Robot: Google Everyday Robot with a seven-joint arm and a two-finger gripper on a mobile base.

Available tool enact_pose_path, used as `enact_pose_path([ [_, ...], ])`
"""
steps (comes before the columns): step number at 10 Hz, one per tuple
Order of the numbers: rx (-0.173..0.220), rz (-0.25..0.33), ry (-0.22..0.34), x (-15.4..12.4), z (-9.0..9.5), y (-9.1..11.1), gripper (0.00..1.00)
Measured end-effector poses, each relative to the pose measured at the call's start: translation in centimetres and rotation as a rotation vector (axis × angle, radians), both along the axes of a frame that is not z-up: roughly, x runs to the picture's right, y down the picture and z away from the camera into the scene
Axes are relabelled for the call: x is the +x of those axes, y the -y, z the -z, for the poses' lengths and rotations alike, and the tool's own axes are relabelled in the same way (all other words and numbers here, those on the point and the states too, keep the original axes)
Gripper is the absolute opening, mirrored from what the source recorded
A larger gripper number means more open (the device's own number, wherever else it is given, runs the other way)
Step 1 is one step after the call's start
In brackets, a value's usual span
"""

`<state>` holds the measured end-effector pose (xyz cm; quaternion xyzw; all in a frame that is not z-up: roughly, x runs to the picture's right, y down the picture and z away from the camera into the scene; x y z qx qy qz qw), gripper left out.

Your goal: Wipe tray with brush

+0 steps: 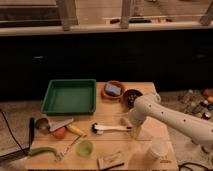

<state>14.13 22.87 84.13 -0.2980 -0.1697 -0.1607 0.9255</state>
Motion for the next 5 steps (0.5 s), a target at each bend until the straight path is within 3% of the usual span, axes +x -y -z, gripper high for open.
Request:
enact_pose_path([
  [5, -0.004, 0.042, 0.014, -3.4, 0.2, -0.9, 0.80],
])
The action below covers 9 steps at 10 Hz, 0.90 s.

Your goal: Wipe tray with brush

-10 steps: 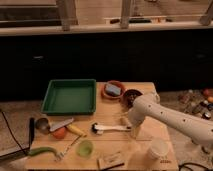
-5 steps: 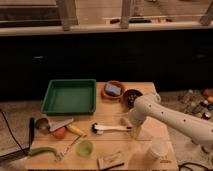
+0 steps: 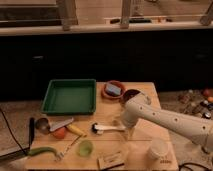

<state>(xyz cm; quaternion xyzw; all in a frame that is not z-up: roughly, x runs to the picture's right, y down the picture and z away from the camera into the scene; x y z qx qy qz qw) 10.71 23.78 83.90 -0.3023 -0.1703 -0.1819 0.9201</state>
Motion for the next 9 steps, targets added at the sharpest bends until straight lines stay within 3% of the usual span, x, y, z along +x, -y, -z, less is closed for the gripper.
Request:
enact_pose_path([
  [2, -0.009, 0.007, 0.004, -0.70, -0.29, -0.30, 0.72],
  [3, -0.012, 0.009, 0.005, -0.90, -0.66, -0.33, 0.57],
  [8, -0.015, 0.009, 0.009, -0.93, -0.09, 0.22, 0.08],
  [9, -0.017, 0.011, 0.007, -0.77, 0.01, 0.18, 0.03],
])
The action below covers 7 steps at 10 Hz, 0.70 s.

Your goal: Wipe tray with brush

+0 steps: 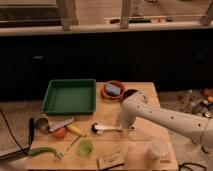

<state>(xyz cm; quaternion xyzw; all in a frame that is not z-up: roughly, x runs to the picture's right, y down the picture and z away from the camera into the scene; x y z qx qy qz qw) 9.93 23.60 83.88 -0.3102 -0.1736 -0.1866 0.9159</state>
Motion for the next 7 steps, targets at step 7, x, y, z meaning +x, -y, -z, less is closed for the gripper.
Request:
enact_pose_path([
  [7, -0.007, -0.006, -0.003, -0.7, -0.7, 0.6, 0.00],
])
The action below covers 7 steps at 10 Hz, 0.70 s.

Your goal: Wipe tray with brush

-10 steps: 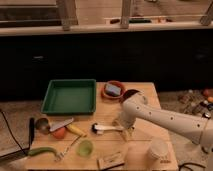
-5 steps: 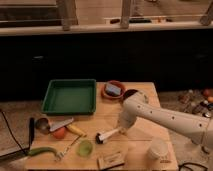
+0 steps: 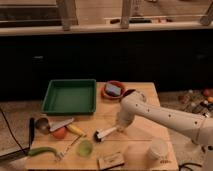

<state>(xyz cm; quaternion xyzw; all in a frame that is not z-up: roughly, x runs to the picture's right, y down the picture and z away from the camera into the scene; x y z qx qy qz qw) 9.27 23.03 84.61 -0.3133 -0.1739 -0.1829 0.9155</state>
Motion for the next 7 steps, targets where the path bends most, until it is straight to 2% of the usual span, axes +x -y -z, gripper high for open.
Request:
enact_pose_path([
  [2, -0.002, 0.000, -0.004, 0.1, 0.0, 0.0, 0.00],
  [4, -0.007, -0.070, -0.057, 1.1, 0.9, 0.7, 0.00],
  [7, 0.002, -0.111, -0.061, 1.3, 1.8, 1.7, 0.00],
])
